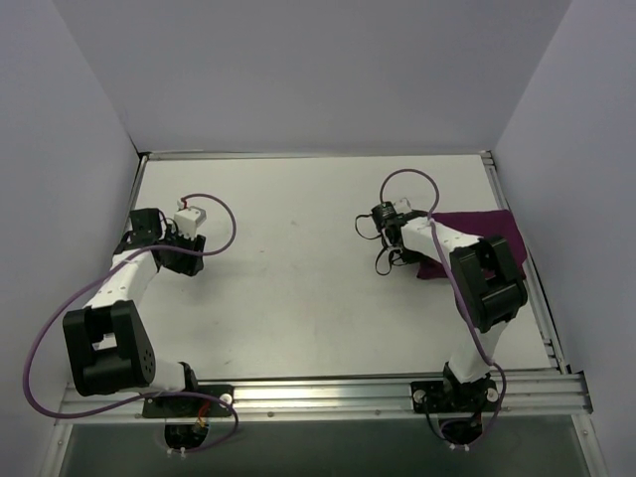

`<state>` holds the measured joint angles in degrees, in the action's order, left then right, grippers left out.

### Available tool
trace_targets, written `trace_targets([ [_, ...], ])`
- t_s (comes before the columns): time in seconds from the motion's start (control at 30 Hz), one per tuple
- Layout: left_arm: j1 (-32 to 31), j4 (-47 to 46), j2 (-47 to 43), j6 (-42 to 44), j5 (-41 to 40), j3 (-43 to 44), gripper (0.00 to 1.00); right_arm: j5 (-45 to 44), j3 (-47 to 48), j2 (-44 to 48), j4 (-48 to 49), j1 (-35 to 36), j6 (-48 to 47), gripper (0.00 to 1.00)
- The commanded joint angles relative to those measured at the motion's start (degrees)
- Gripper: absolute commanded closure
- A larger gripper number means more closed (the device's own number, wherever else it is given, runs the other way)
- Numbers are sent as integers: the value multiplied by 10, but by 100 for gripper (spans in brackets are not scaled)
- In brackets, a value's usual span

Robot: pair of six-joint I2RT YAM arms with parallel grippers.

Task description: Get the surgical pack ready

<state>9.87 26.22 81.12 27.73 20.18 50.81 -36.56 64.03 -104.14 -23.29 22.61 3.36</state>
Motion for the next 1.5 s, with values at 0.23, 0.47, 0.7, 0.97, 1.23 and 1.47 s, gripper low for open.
trace_targets([
  [0.23, 4, -6, -18, 11, 7, 8, 39, 12, 113, 57, -102, 83, 39, 21],
  [0.47, 4, 6, -48, 10, -1, 6, 39, -40, 165, 81, -49, 237, 84, 11],
  [0.7, 4, 28, -69, 1, -36, 8, 39, -46, -42, 149, 317, 335, 89, 0],
  [0.97, 4, 82, -104, -7, -60, 4, 39, -41, -231, 155, 604, 410, 73, 0],
  [1.23, 4, 96, -123, -17, -114, -18, 35, -3, -339, 180, 723, 418, 111, 0],
  [1.47, 4, 97, -136, -30, -132, -32, 35, -4, -371, 212, 736, 417, 114, 0],
])
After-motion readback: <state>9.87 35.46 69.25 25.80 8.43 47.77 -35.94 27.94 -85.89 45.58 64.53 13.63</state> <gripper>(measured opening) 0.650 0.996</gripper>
